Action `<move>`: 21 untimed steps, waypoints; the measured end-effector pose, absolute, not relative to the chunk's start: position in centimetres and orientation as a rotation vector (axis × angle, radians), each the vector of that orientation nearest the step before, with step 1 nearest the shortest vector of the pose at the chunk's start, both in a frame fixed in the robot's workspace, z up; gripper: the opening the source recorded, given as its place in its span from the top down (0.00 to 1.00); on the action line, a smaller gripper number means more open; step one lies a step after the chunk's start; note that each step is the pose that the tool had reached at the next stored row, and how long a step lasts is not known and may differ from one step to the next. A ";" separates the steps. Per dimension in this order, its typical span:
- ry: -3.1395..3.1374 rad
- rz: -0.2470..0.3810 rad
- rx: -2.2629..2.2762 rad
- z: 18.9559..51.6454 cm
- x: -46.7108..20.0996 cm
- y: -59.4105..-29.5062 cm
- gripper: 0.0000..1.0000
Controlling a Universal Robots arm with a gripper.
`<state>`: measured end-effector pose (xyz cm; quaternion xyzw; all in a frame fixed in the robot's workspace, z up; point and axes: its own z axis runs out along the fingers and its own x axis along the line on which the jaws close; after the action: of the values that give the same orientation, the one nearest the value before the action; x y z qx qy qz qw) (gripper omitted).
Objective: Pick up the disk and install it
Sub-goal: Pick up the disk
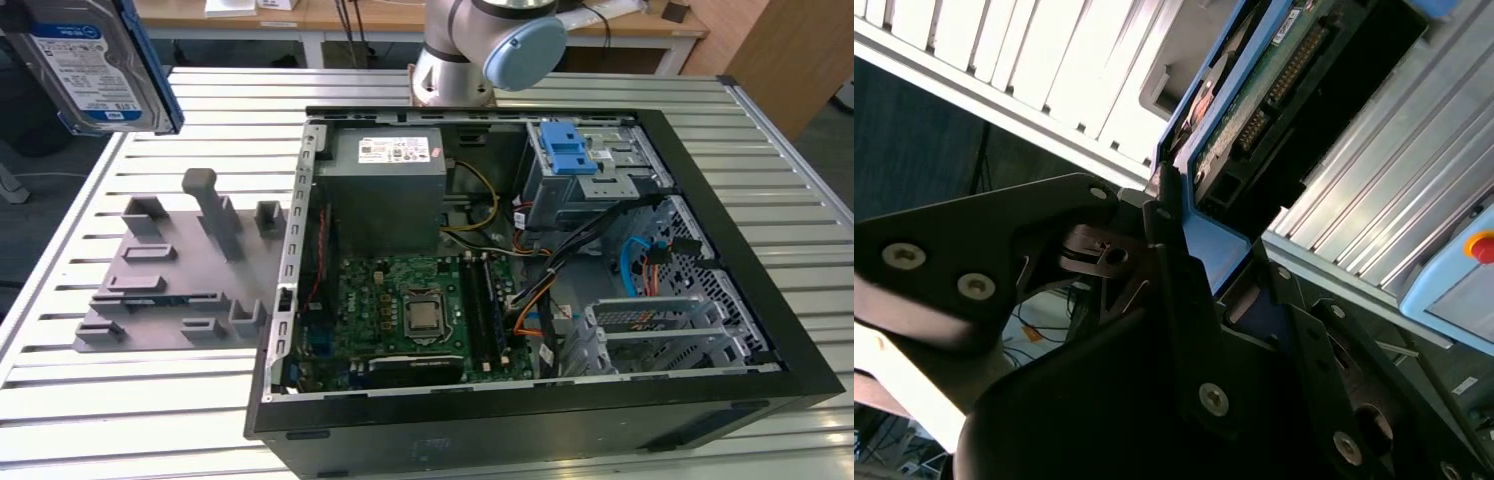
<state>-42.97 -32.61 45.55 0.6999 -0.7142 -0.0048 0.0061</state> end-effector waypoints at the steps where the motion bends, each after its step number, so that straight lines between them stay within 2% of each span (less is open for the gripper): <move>1: -2.235 -0.015 2.190 45.7 -43.0 -32.6 0.64; 21: -2.235 -0.015 2.191 48.3 -43.0 -32.6 0.64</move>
<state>-42.97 -32.61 48.35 0.6999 -0.7142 -0.0047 0.0060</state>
